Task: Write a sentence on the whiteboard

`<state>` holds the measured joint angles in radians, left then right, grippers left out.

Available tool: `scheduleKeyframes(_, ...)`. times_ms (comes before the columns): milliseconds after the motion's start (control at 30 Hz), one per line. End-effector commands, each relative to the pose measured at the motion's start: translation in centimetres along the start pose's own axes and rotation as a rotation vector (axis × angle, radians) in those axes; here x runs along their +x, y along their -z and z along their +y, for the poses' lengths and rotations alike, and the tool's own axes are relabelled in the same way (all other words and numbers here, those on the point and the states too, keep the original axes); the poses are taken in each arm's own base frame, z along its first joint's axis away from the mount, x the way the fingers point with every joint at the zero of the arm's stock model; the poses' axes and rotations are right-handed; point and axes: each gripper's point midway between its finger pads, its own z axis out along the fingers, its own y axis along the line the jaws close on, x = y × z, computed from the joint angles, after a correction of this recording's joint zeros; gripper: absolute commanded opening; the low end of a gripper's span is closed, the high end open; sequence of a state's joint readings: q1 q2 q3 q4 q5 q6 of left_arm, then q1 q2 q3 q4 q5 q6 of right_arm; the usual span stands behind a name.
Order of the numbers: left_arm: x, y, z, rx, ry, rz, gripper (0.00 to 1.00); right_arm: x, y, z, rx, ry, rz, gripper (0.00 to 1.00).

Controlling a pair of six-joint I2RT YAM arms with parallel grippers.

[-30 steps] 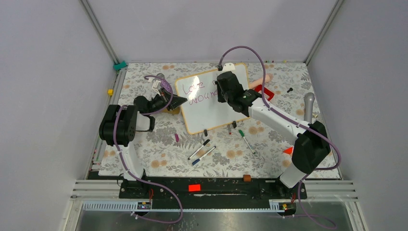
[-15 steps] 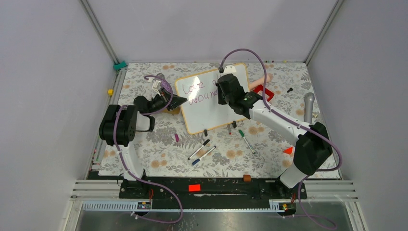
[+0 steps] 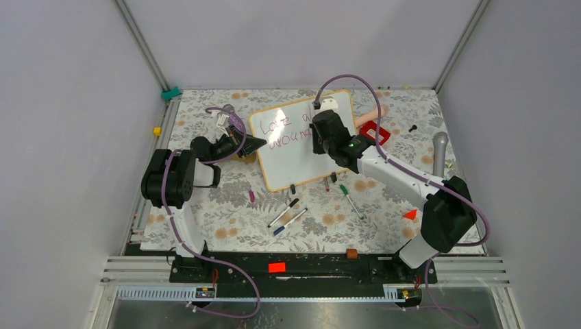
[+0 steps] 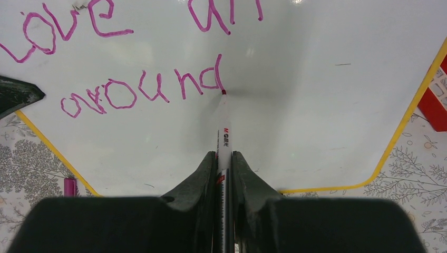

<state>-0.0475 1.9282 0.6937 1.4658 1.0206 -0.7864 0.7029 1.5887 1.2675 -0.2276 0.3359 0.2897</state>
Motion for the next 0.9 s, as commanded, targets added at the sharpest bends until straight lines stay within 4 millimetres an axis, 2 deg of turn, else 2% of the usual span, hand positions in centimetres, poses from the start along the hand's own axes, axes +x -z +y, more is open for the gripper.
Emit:
scheduleKeyframes(0, 2.0, 0.5, 0.6, 0.042, -0.130, 0.059, 0.00, 0.1, 0.3, -1.3, 0.040, -0.014, -0.004, 0.00)
scheduleKeyframes(233, 1.9, 0.5, 0.5, 0.042, -0.133, 0.056, 0.00, -1.3, 1.4, -0.8, -0.019, -0.032, -0.087, 0.00)
scheduleKeyframes(467, 1.7, 0.5, 0.4, 0.038, -0.132, 0.050, 0.01, -3.2, 4.6, -1.1, -0.090, -0.076, -0.261, 0.00)
scheduleKeyframes(633, 1.4, 0.4, 0.2, 0.048, -0.137, 0.051, 0.16, -2.9, 5.0, -1.3, -0.100, -0.088, -0.291, 0.00)
scheduleKeyframes(800, 1.3, 0.5, 0.1, 0.047, -0.138, 0.049, 0.23, -2.9, 5.0, -1.1, -0.113, -0.097, -0.303, 0.00)
scheduleKeyframes(867, 1.3, 0.5, 0.0, 0.053, -0.139, 0.053, 0.34, -2.7, 4.9, -1.1, -0.117, -0.099, -0.303, 0.00)
